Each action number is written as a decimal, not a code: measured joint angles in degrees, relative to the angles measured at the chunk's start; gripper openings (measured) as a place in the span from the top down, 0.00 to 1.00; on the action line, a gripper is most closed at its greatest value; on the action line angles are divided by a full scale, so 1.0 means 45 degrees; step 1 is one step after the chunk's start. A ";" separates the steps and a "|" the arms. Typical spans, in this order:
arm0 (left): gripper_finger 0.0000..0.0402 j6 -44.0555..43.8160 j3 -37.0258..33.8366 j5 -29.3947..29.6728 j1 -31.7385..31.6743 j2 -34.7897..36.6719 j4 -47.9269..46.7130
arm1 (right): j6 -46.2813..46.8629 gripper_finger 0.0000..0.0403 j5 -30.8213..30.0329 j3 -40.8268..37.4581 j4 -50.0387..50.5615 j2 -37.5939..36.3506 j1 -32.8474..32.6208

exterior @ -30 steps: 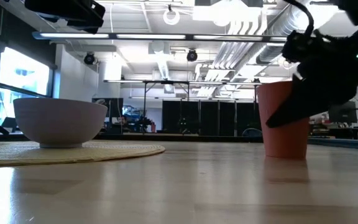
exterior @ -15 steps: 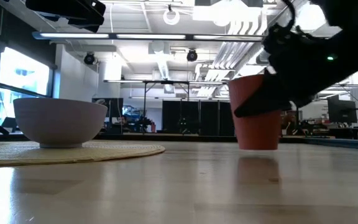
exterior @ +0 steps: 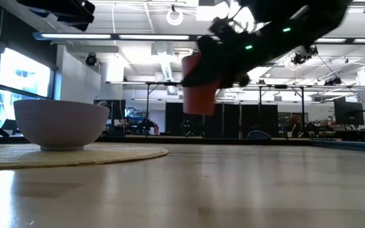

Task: Pick & Place Utensil
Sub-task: Put the orange cup on the brown placemat

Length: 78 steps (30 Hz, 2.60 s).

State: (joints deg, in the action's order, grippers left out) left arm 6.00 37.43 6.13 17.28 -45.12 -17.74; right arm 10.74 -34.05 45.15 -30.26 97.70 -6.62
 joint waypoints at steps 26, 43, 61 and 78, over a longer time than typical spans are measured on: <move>0.71 -0.0364 0.0005 -0.0010 0.0000 0.0252 -0.0466 | -0.0713 0.28 0.2701 0.6473 -0.0479 0.6776 0.2634; 0.71 -0.0393 0.0005 0.0437 0.0000 0.0252 -0.0379 | -0.1208 0.28 0.2732 0.6453 -0.0556 0.6767 0.2631; 0.71 -0.0399 0.0000 0.0117 0.0000 0.0252 -0.0381 | -0.1490 0.07 0.2750 0.6448 -0.0443 0.6748 0.2631; 0.71 -0.0481 -0.0005 -0.0206 0.0000 0.0248 -0.0383 | -0.1448 0.03 0.2237 0.6448 0.0082 0.6743 0.2283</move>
State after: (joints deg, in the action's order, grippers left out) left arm 3.84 37.41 5.20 17.28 -44.01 -19.46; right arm 4.22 -23.98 74.17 -29.89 128.05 3.65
